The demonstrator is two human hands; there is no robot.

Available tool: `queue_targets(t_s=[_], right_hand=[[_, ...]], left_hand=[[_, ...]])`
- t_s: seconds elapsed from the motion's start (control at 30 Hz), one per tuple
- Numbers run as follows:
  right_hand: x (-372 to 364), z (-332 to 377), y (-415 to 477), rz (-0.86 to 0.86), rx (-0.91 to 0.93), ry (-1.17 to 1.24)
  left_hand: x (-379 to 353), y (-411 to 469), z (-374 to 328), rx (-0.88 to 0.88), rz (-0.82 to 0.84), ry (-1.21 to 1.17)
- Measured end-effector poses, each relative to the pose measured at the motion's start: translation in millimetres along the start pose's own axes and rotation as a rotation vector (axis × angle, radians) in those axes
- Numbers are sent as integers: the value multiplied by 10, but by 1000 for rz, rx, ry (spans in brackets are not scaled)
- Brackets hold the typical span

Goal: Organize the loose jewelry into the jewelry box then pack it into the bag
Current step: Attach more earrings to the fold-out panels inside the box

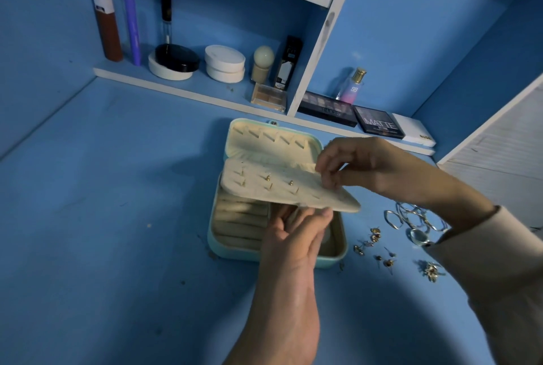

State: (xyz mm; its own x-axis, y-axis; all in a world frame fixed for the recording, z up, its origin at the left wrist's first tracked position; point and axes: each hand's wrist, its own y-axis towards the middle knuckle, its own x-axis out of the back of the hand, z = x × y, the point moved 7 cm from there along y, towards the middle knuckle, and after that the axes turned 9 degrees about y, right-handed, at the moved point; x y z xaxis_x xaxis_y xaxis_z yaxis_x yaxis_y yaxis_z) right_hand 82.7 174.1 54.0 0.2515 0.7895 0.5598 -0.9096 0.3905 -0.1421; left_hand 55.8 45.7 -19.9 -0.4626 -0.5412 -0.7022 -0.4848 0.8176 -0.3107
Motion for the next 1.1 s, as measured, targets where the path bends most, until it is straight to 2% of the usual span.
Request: queue_targets(t_s=[0.23, 0.4, 0.6, 0.67, 0.8, 0.87, 0.97, 1.1], right_hand=[[121, -231, -226, -78, 67, 472], [165, -305, -222, -206, 152, 638], [251, -295, -132, -331, 156, 729], [274, -282, -94, -389, 159, 770], [324, -319, -34, -539, 126, 760], [331, -345, -10, -582, 92, 734], [334, -378, 15, -630, 61, 732], [325, -422, 7, -646, 40, 750]], left_hand=[[-13, 60, -30, 55, -3, 56], [-83, 134, -129, 44, 25, 94], [9, 295, -347, 12, 57, 369], [90, 350, -520, -84, 7, 509], [269, 464, -1020, -469, -183, 840], [330, 598, -1202, -601, -243, 1026], [382, 861, -1223, -634, -213, 1203], [396, 948, -1152, -658, -155, 1211]])
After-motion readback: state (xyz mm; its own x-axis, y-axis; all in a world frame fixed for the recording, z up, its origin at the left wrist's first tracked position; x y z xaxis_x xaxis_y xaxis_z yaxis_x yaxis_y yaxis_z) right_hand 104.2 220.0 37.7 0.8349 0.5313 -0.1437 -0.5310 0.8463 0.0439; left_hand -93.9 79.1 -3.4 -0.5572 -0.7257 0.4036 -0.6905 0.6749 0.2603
